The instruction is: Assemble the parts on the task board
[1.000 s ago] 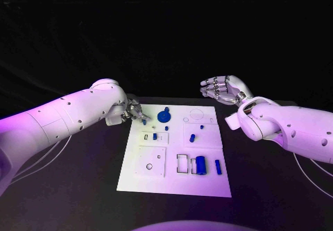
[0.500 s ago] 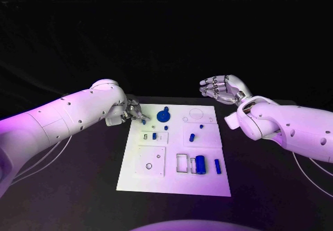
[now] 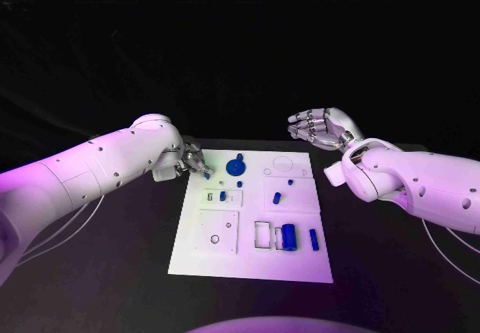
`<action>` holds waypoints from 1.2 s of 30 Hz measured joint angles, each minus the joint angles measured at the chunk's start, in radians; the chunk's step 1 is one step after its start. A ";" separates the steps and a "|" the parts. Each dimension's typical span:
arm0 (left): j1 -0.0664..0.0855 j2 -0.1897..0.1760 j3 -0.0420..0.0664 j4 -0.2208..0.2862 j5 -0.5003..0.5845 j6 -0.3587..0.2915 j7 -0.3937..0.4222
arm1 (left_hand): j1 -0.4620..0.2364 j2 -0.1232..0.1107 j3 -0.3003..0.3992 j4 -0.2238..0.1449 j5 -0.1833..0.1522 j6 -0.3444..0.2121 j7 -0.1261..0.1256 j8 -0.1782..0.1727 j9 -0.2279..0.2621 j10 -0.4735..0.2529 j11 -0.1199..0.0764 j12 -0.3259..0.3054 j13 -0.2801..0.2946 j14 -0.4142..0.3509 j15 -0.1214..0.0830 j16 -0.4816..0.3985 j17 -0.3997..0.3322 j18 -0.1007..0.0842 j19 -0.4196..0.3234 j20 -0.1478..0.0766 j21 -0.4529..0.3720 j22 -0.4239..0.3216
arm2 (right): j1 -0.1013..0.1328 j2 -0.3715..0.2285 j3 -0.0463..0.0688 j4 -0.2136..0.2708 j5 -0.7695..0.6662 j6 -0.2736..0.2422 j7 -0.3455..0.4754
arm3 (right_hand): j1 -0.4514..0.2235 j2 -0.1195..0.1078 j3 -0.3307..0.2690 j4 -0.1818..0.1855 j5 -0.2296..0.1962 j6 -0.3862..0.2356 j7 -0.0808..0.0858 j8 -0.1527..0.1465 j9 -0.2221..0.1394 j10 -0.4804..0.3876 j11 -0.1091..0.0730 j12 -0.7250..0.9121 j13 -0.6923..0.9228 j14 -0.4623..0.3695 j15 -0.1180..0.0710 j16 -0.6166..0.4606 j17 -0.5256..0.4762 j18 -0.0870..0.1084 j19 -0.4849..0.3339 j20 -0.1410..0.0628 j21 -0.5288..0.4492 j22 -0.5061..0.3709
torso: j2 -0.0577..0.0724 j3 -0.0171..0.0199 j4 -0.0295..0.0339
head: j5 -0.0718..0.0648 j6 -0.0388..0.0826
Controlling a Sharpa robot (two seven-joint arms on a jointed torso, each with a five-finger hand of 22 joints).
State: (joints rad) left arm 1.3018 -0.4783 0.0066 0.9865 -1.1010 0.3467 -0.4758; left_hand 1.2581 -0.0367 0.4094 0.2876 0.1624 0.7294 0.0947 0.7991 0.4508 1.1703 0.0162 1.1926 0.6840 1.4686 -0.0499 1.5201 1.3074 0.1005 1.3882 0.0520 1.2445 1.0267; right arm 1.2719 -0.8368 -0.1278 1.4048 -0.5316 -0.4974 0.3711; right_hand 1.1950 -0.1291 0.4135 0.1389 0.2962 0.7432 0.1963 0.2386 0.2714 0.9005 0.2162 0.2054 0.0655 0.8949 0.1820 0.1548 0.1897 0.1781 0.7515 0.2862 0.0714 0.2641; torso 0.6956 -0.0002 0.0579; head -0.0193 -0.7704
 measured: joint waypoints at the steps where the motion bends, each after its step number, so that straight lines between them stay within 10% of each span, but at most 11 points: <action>1: 0.000 0.000 0.000 0.000 0.000 0.000 0.000 | 0.000 0.000 0.005 0.000 0.000 0.000 0.000 0.000 0.001 0.000 0.000 0.000 0.000 0.000 0.000 0.001 0.000 0.000 0.000 0.000 0.003 0.002 | 0.000 0.000 0.000 0.000 0.000 0.000 0.000 | 0.000 0.000 0.000 0.000 0.000 0.000 0.000 0.000 0.000 0.000 0.000 0.000 0.000 0.000 0.000 0.000 0.000 0.000 0.000 0.000 0.000 0.000 | 0.000 0.0000 0.0000 | 0.000 0.000; 9: 0.000 0.001 0.000 -0.001 0.008 0.000 0.000 | 0.060 -0.012 0.098 -0.029 -0.008 -0.012 0.001 0.012 0.008 0.000 0.000 0.000 0.000 0.000 0.000 0.004 0.000 0.000 0.000 0.000 0.003 0.007 | 0.000 0.000 0.000 0.000 0.000 0.001 0.000 | 0.000 0.000 0.000 0.000 0.000 0.000 0.000 0.000 0.000 0.000 0.000 0.000 0.000 0.000 0.000 0.000 0.000 0.000 0.000 0.000 0.000 0.000 | 0.000 0.0001 0.0002 | -0.001 -0.002; 18: 0.000 -0.033 0.000 0.026 0.053 -0.016 0.004 | 0.068 -0.075 0.232 0.031 -0.014 -0.014 0.000 0.085 0.012 0.017 -0.006 0.000 0.009 -0.004 -0.004 0.004 0.000 0.000 0.000 0.000 0.019 0.023 | 0.000 -0.001 0.000 0.000 0.000 0.002 0.000 | 0.000 0.000 0.000 0.000 0.000 0.000 0.000 0.000 0.000 0.000 0.000 0.000 0.000 0.000 0.000 0.000 0.000 0.000 0.000 0.000 0.000 0.000 | -0.002 0.0007 0.0001 | -0.001 -0.003; 36: -0.010 -0.197 -0.001 0.290 0.183 -0.115 0.013 | -0.002 -0.131 0.333 -0.019 0.005 0.001 -0.015 0.104 0.075 0.046 -0.015 0.015 0.034 -0.001 -0.006 0.008 0.000 0.000 0.010 -0.010 0.038 0.051 | -0.004 -0.007 0.000 0.001 0.000 0.003 0.001 | 0.000 0.000 0.000 0.000 0.000 0.003 -0.003 0.000 -0.001 0.000 0.000 -0.004 0.000 0.000 0.000 0.000 -0.002 0.000 0.000 0.000 0.000 -0.003 | -0.009 0.0012 0.0051 | 0.002 -0.003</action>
State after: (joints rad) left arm 1.2919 -0.6750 0.0054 1.2769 -0.9176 0.2313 -0.4631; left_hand 1.2561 -0.1672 0.7426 0.2689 0.1676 0.7299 0.0799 0.9036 0.5254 1.2166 0.0007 1.2073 0.7175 1.4674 -0.0559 1.5279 1.3074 0.1004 1.3979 0.0424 1.2828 1.0774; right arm 1.2680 -0.8443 -0.1278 1.4054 -0.5314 -0.4948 0.3717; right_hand 1.1950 -0.1291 0.4136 0.1389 0.2962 0.7465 0.1931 0.2386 0.2702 0.9005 0.2162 0.2014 0.0655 0.8949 0.1820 0.1548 0.1876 0.1780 0.7515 0.2862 0.0714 0.2614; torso 0.6864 0.0011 0.0630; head -0.0174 -0.7737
